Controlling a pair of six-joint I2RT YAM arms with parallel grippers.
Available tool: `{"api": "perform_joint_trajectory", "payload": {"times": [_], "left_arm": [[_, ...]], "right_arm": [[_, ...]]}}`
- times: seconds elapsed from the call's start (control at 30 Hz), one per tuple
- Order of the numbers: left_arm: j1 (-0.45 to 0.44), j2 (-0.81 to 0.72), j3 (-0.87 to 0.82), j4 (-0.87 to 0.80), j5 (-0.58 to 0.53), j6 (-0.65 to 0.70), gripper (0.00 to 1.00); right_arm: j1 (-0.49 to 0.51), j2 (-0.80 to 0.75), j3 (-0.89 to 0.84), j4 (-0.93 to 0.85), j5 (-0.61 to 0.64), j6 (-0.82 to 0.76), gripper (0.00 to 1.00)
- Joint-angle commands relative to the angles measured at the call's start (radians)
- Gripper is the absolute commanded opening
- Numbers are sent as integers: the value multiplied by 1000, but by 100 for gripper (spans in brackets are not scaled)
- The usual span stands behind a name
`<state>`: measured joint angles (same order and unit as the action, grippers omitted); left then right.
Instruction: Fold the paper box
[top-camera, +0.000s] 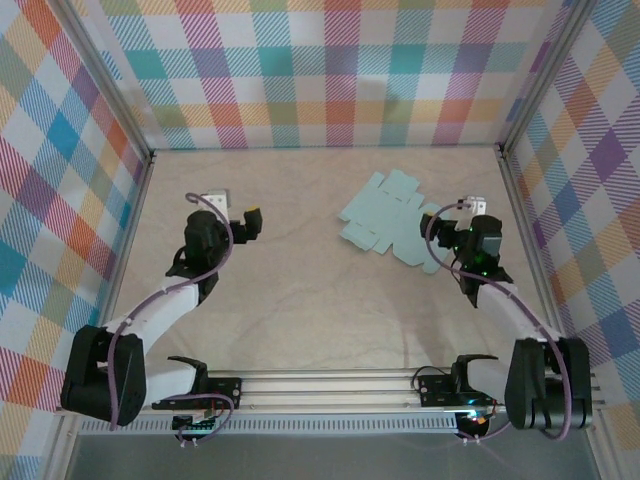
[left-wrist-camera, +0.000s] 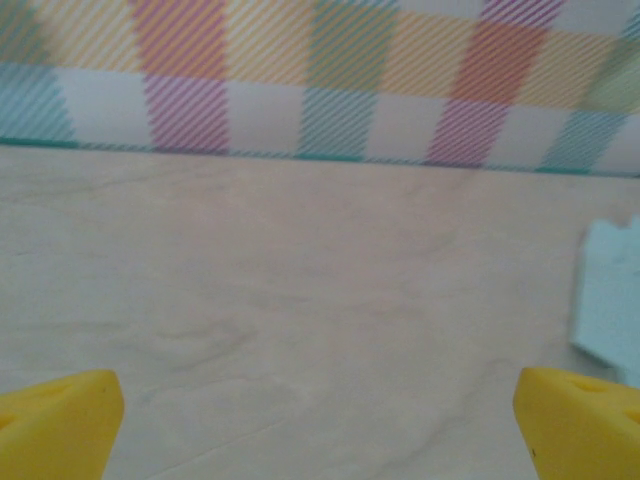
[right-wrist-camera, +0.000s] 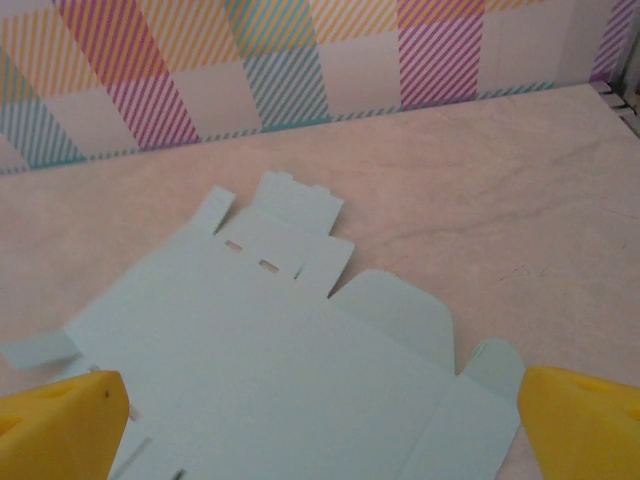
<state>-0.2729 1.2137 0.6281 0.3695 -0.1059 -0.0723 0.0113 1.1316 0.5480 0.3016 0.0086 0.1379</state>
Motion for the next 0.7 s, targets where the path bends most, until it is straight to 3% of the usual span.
{"api": "perform_joint_trajectory", "payload": {"times": [0.0,0.17,0.3,0.5,0.67], "left_arm": [[-116,22,53,-138,-24,-120,100],[-252,66,68,-111,-53,-220,100],[-329,87,85,-140,-64,-233,100],[-362,50,43,-144,-93,-253,100],[-361,19,33,-180,-116,-239,100]], "right_arm": [[-5,8,123,-358,-58,151,100],[11,185,292,-558,-202,235,100],[43,338,390,-615,-220,276,100],[87,518,486,-632,-258,308,100],[115,588,464,-573,-276,347,100]]}}
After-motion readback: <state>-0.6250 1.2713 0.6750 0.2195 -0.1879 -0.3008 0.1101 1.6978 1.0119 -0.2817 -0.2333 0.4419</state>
